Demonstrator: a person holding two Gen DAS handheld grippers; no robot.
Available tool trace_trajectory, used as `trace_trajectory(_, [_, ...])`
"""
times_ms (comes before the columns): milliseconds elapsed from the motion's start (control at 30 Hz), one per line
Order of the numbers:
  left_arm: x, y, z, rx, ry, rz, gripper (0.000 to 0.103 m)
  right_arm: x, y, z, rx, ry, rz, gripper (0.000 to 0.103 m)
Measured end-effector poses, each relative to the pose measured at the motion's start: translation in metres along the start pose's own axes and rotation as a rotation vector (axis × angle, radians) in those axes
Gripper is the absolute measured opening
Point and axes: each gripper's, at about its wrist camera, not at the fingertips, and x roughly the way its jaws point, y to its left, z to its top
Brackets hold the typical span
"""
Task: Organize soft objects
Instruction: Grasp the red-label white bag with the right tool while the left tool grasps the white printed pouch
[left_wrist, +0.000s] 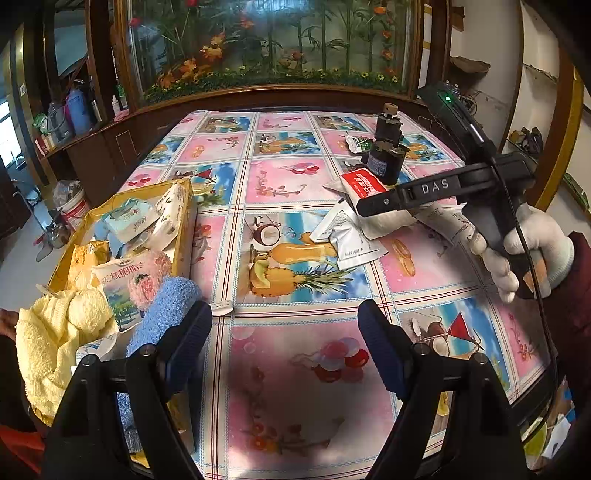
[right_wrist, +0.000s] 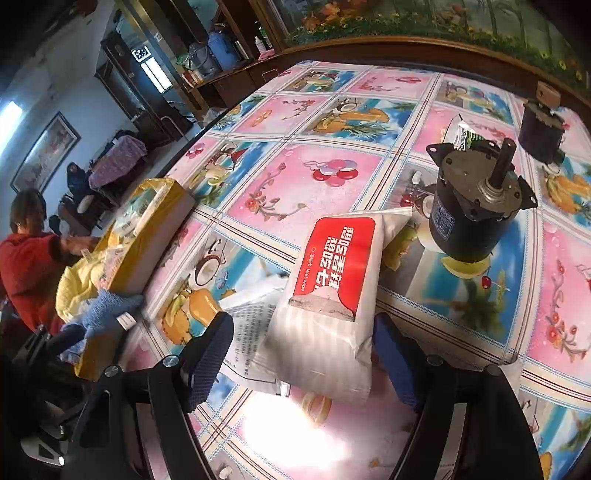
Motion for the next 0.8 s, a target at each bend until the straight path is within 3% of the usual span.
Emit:
trace_trajectory(133, [0.006,-0.002,0.003,-0.028,0.021,-0.040,0.081,0.004,0.006,0.007,0.009,-0.045,-0.146,0.080])
trace_trajectory(233, [0.008,-0.008,0.006,-0.022,0.031,-0.057,0.081,0.015,0.000,0.014,0.074,-0.044,-0.105,0.079])
trace_trajectory(300, [0.010,-0.013,0.009,-0.014,0.033,-0.054,0.081,0.021,-0.003,0.014,0.096,-0.042,-0.091,0.061])
trace_trajectory(333, [0.014,-0.015,0.012,-0.011,0.039,-0.056,0.081,0.025,-0.004,0.014,0.109,-0.032,-0.090,0.045])
trace_trajectory(633, [0.072,-0.024,0.042,-0.087,0.116,-0.116,0.081,-0.024,-0.020,-0.022,0.169,-0.118,-0.132,0.045])
trace_trajectory(800, [0.108,-0.034,0.053,-0.055,0.127,-0.066,0.081,-0.046,-0.022,-0.046,0.186,-0.146,-0.100,0.045])
